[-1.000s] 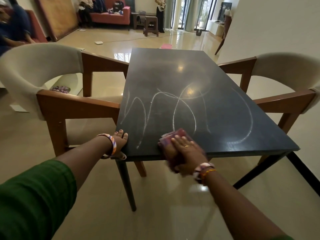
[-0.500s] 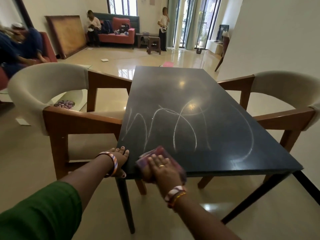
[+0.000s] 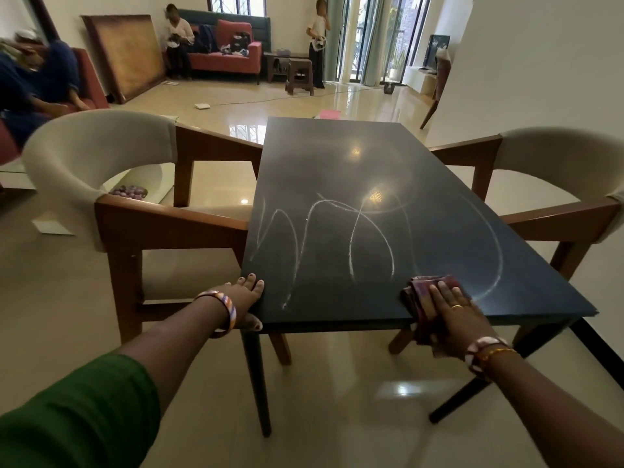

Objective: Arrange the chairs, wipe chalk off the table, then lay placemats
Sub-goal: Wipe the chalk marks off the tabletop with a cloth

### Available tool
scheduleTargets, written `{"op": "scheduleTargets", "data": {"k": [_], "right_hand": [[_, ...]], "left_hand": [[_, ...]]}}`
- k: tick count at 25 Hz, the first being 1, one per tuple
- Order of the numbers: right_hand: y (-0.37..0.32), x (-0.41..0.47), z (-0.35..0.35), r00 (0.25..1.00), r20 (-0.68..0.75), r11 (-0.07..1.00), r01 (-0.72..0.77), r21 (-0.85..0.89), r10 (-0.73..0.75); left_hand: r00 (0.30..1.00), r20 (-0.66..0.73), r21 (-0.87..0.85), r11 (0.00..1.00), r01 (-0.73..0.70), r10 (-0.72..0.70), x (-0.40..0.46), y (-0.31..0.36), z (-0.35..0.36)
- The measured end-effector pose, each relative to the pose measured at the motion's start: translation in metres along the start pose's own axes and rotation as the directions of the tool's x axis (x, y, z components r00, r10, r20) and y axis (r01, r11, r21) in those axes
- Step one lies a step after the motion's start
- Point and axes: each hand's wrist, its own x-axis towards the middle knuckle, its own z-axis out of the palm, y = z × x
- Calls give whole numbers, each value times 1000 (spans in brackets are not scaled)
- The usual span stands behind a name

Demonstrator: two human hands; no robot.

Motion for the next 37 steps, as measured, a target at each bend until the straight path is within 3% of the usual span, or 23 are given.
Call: {"op": "scheduleTargets", "data": {"k": [3,7,10,12,15,17,19,21,24,27,29,31,33,35,37], "right_hand": [[-54,-2,-2,990,-76,991,109,-78,-115],[-168,0,1,894,-69,893,446,58,-442],[-196,-2,-1,853,-15,847,521,105,-522],[-161,1,6,883,-113,880,467,92,-456],[-69,2,9,971,-136,975,209,69,-199],[-21,-3,6,991,-131,997,46,66,-37],[-12,-5,7,987,-162,999,-17,28,21],[-39,-2,13,978,-191,997,78,-17,-80],[-115,5,27,901,-291,946,321,-49,-321],[-190,1,14,836,-312,869,492,63,-451],[-196,5,11,811,-238,820,566,90,-534],[-160,10,16,768,-293,785,614,85,-569],[-102,14,24,843,-292,866,493,85,-451],[-33,11,21,935,-281,962,254,103,-217],[13,3,12,989,-146,985,29,169,-4]], "left_hand": [[1000,22,-30,1000,-7,8,1,-3,-2],[1000,10,-15,1000,15,-15,0,3,-10],[999,-29,-17,1000,24,-24,0,5,-16],[1000,-16,-31,999,23,-24,0,2,-13],[1000,-23,-68,998,-3,2,-2,-5,-5],[999,-45,-110,994,-11,6,-1,-10,-3],[998,-62,-133,991,-6,-3,2,-13,-3],[997,-82,-106,994,3,-12,5,-13,-5],[996,-77,-135,990,39,-50,7,-9,-12],[994,-37,-108,990,96,-100,7,2,-28],[992,-50,-56,992,117,-119,8,17,-36],[991,-76,49,993,110,-106,8,33,-39],[994,-86,155,984,83,-70,9,40,-40],[996,-77,189,980,57,-43,11,38,-41],[997,-67,177,983,41,-30,14,33,-41]]}}
